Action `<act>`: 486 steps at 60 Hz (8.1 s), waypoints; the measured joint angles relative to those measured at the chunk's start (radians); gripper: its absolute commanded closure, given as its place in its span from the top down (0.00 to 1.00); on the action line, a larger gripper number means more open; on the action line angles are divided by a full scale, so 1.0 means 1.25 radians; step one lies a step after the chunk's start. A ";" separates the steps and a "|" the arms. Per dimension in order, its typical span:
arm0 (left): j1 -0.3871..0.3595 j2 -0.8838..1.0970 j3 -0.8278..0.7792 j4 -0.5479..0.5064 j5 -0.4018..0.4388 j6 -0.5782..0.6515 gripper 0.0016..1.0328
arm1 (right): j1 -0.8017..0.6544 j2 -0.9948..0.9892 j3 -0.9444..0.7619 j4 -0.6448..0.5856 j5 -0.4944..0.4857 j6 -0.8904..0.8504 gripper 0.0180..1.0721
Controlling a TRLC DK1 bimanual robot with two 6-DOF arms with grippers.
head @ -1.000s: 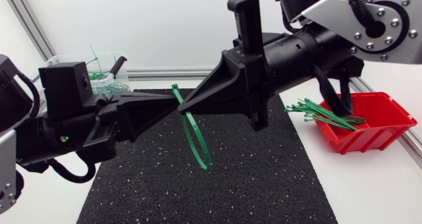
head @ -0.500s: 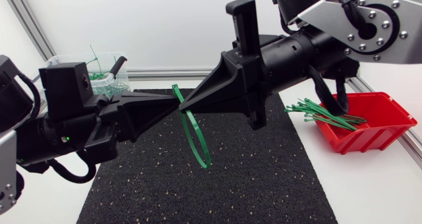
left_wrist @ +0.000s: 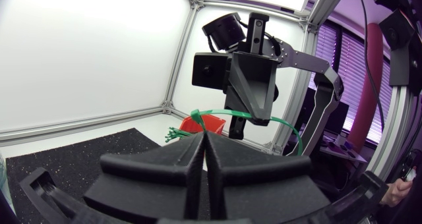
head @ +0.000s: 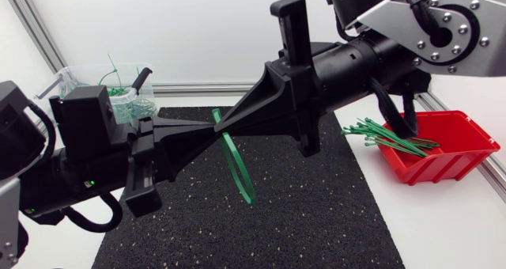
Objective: Take a green cable tie from the red box, thread the tail through the head to close it, then place it in the transparent bin on the left.
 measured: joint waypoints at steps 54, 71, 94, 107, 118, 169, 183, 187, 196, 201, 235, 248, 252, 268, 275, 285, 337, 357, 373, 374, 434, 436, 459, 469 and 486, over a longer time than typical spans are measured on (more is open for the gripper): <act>-0.098 -0.063 -0.006 -0.032 -0.113 0.120 0.03 | -0.002 -0.002 0.023 -0.018 -0.005 0.011 0.05; -0.111 -0.067 -0.009 -0.049 -0.141 0.135 0.03 | -0.009 0.034 0.037 -0.022 -0.009 0.011 0.06; -0.117 -0.067 -0.011 -0.048 -0.124 0.137 0.03 | -0.020 -0.026 0.015 -0.020 0.009 0.011 0.41; -0.115 -0.068 -0.011 -0.054 -0.115 0.137 0.03 | -0.062 -0.052 0.003 -0.015 0.009 0.011 0.41; -0.115 -0.068 -0.011 -0.060 -0.108 0.135 0.03 | -0.064 -0.011 0.004 -0.015 0.009 0.011 0.34; -0.115 -0.084 -0.005 -0.070 -0.088 0.121 0.03 | 0.000 0.026 0.044 -0.016 0.016 0.011 0.10; -0.115 -0.093 -0.003 -0.076 -0.078 0.112 0.03 | 0.000 0.026 0.051 -0.018 0.034 0.011 0.06; -0.115 -0.094 0.000 -0.079 -0.076 0.110 0.03 | 0.000 0.026 0.054 -0.019 0.035 0.011 0.06; -0.110 -0.097 0.006 -0.081 -0.076 0.109 0.03 | 0.000 0.040 0.075 -0.019 0.042 0.011 0.06; -0.108 -0.101 0.006 -0.081 -0.080 0.107 0.03 | 0.001 0.056 0.085 -0.019 0.042 0.011 0.06; -0.097 -0.104 0.006 -0.114 -0.097 0.095 0.03 | 0.005 0.129 0.113 -0.017 0.058 0.011 0.06; -0.090 -0.104 0.006 -0.114 -0.085 0.095 0.03 | 0.012 0.106 0.110 -0.015 0.064 0.011 0.23; -0.083 -0.104 0.010 -0.121 -0.067 0.095 0.03 | 0.012 0.079 0.108 -0.011 0.060 0.011 0.38; -0.005 -0.098 0.060 -0.179 -0.031 0.089 0.03 | -0.022 -0.003 0.101 -0.009 0.033 0.008 0.91; 0.021 -0.087 0.090 -0.240 -0.030 0.092 0.03 | -0.062 -0.006 0.068 -0.016 0.034 -0.009 0.95; 0.082 -0.062 0.154 -0.334 -0.031 0.114 0.03 | -0.103 -0.006 0.048 -0.098 0.124 -0.106 0.95; 0.591 0.199 0.537 -0.507 -0.175 0.375 0.03 | -0.209 -0.070 0.043 -0.247 0.693 -0.502 0.95; 0.647 0.489 0.857 -0.526 -0.328 0.429 0.03 | -0.217 -0.144 0.018 -0.253 0.793 -0.561 0.95; 0.692 0.745 1.113 -0.685 -0.368 0.461 0.03 | -0.216 -0.192 0.002 -0.274 0.804 -0.565 0.95; 0.693 0.752 1.117 -0.688 -0.372 0.465 0.03 | -0.216 -0.193 0.000 -0.274 0.804 -0.565 0.95; 0.684 0.834 1.141 -0.808 -0.442 0.520 0.96 | -0.206 -0.229 -0.028 -0.298 0.804 -0.565 0.95; 0.684 0.832 1.141 -0.808 -0.441 0.520 0.96 | -0.206 -0.229 -0.029 -0.298 0.804 -0.565 0.95; 0.674 0.658 1.042 -0.776 -0.403 0.502 0.96 | -0.280 -0.246 -0.034 -0.281 0.845 -0.633 0.95; 0.654 0.512 0.890 -0.699 -0.402 0.493 0.96 | -0.331 -0.291 -0.072 -0.227 0.889 -0.685 0.95; 0.631 0.279 0.609 -0.547 -0.367 0.493 0.96 | -0.436 -0.385 -0.179 -0.152 0.918 -0.775 0.95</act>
